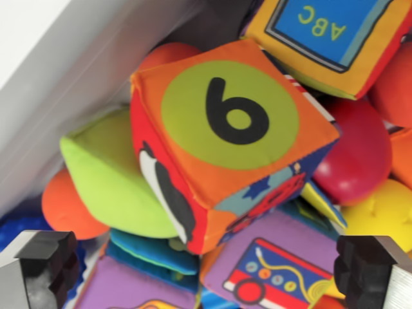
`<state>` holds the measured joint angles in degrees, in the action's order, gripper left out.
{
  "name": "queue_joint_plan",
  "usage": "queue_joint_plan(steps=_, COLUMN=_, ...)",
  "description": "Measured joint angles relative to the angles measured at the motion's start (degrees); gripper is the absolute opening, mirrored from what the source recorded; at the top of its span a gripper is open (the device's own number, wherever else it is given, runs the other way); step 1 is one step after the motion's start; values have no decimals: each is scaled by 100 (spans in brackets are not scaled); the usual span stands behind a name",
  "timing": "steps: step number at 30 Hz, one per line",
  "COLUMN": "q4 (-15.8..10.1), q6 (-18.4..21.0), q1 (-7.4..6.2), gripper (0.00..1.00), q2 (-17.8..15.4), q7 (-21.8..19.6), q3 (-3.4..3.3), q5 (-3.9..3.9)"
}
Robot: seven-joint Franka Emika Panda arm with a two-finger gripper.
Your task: Pick an object from the bin
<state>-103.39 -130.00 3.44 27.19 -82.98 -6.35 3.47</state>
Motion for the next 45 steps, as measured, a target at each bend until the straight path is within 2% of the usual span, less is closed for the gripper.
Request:
queue_joint_plan(steps=13, q4=-71, q6=-489, q1=2, gripper=100, q2=419, q7=11, q3=17, q5=61)
queue_joint_plan(steps=22, q4=-81, q6=-620, q1=5, gripper=100, q2=548, q7=21, q3=23, q5=82)
queue_joint_plan(steps=23, q4=-81, q6=-623, q1=5, gripper=0, q2=550, q7=21, q3=23, q5=83)
queue_joint_plan(steps=45, q4=-80, q6=-627, q1=8, gripper=0, q2=550, q7=23, q3=23, q5=86)
